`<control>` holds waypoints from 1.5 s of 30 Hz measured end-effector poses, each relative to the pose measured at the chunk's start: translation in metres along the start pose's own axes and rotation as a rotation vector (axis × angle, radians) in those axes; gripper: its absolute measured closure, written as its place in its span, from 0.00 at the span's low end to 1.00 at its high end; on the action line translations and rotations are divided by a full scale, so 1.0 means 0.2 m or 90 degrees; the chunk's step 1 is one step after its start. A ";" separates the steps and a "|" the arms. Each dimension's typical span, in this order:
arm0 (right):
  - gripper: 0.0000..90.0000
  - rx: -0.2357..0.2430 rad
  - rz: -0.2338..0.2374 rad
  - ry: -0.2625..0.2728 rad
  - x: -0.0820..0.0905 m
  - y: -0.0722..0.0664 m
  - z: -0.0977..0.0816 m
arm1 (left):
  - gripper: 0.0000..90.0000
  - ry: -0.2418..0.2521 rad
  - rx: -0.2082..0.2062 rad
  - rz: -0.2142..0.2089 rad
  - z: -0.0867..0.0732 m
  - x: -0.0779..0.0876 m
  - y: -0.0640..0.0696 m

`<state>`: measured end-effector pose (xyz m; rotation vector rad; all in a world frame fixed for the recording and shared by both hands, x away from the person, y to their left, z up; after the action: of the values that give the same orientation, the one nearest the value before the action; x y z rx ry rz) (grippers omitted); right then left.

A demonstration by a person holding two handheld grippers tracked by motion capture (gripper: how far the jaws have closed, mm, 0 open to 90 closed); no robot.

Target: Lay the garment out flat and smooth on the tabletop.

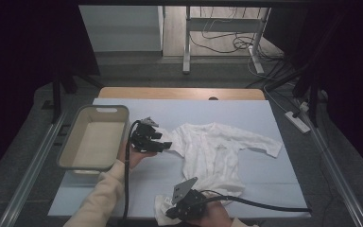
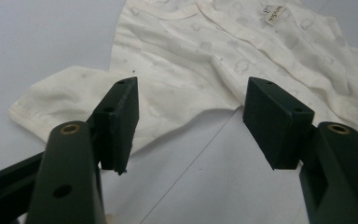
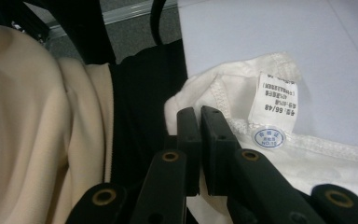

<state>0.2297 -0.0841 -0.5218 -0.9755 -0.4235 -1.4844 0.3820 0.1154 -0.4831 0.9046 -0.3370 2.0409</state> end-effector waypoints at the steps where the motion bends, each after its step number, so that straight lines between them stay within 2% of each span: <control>1: 0.95 0.001 0.004 -0.001 0.00 0.00 0.00 | 0.41 0.000 0.000 0.000 0.00 0.00 0.00; 8: 0.95 0.014 0.035 0.005 0.01 -0.05 0.00 | 0.41 0.001 0.002 0.002 0.00 0.00 -0.01; 14: 0.95 0.025 0.041 -0.003 0.00 -0.07 0.00 | 0.41 -0.001 0.004 0.001 -0.01 0.00 -0.01; 15: 0.93 0.023 0.039 -0.004 0.00 -0.06 0.00 | 0.41 0.000 0.003 0.001 -0.01 0.00 -0.01; 18: 0.75 0.005 0.025 0.021 0.03 -0.05 0.01 | 0.41 0.001 0.003 0.002 -0.01 0.01 -0.01; 20: 0.64 -0.006 0.001 0.047 0.07 -0.03 0.02 | 0.41 0.001 0.003 0.002 -0.01 0.01 -0.01; 21: 0.62 -0.013 -0.013 0.062 0.10 -0.01 0.02 | 0.41 0.001 0.003 0.002 -0.01 0.01 -0.01; 24: 0.59 -0.040 -0.052 0.092 0.17 0.06 0.02 | 0.41 0.002 0.003 0.003 -0.01 0.01 -0.01; 29: 0.58 -0.087 -0.111 0.105 0.24 0.19 -0.03 | 0.41 0.001 0.003 0.003 -0.01 0.01 -0.01; 32: 0.58 -0.099 -0.123 0.105 0.25 0.23 -0.04 | 0.41 0.001 0.003 0.003 -0.01 0.01 -0.01; 38: 0.56 -0.106 -0.112 0.111 0.21 0.28 0.01 | 0.40 -0.003 0.002 0.003 -0.01 0.00 -0.01; 43: 0.54 -0.097 -0.098 0.084 0.13 0.32 0.07 | 0.40 -0.003 0.002 0.001 -0.01 0.00 0.00; 45: 0.54 -0.091 -0.104 0.068 0.10 0.33 0.09 | 0.40 -0.004 0.001 0.001 -0.01 -0.01 -0.01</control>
<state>0.3003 -0.0961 -0.5149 -0.9857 -0.3296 -1.7261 0.3826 0.1164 -0.4850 0.9123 -0.3391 2.0412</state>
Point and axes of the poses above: each handheld gripper's, and its own axes: x roughly backward along the jaws, z roughly out of its top, y roughly to its right, the point moved 1 cm from there along -x, roughly forward along the jaws, and after that the axes turned 10 degrees about -x, right-handed, at the moved point
